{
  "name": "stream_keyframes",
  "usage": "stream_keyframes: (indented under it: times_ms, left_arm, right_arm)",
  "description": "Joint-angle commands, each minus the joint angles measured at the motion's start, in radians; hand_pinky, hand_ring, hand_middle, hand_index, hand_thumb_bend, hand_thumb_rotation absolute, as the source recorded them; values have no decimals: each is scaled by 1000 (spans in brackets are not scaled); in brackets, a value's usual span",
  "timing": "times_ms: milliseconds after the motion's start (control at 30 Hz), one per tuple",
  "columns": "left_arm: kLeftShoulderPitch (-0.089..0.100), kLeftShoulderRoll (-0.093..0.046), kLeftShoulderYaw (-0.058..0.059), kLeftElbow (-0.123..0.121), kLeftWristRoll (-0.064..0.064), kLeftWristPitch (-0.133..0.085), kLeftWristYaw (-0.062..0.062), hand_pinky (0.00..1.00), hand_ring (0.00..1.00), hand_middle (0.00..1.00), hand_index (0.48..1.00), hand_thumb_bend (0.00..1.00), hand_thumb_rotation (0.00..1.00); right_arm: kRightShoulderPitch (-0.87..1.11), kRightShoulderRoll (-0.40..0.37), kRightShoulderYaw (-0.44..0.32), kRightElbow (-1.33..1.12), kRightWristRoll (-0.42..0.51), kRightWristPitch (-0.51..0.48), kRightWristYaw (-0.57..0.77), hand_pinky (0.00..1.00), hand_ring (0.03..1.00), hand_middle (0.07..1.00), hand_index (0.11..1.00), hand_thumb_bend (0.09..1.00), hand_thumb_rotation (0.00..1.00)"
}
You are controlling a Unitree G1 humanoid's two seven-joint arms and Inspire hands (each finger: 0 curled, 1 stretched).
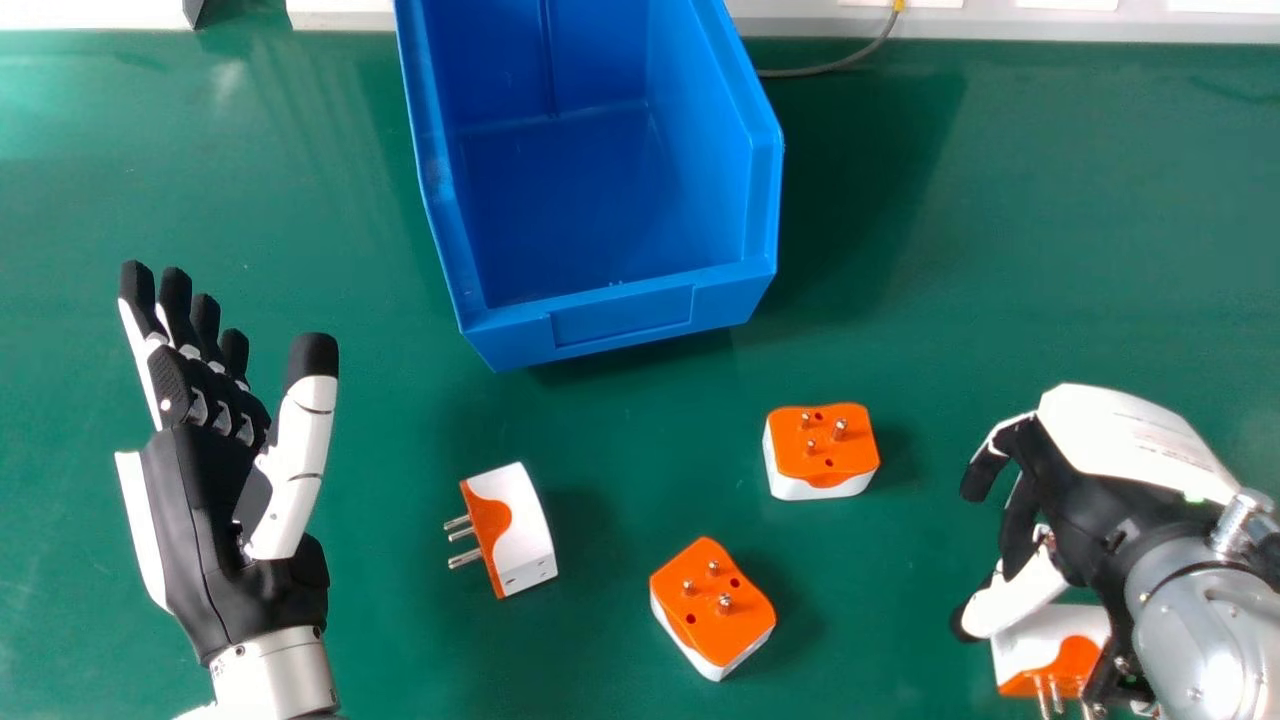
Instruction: Pick all objects and put in blue box
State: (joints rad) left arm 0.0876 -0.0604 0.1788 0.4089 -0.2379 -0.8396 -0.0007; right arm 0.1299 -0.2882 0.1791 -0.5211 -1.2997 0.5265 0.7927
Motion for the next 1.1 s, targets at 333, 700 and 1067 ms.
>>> stream_keyframes:
  times_ms: [333,700,1067]
  left_arm:
    - [8,-37,0,-9,-6,-19,-9,1000,1000,1000,1000,667,395]
    - [0,-36,1,-9,-4,-18,-12,1000,1000,1000,1000,662,392]
    - [-4,-41,-2,-14,-8,-17,-13,1000,1000,1000,1000,660,390]
  right_arm:
    - [14,5,-28,-48,-7,-12,-10,524,813,880,869,911,202]
    - [21,2,-39,-56,-12,-29,-22,644,924,951,935,965,231]
    - [22,-17,-58,-67,-5,-34,15,749,961,975,964,983,247]
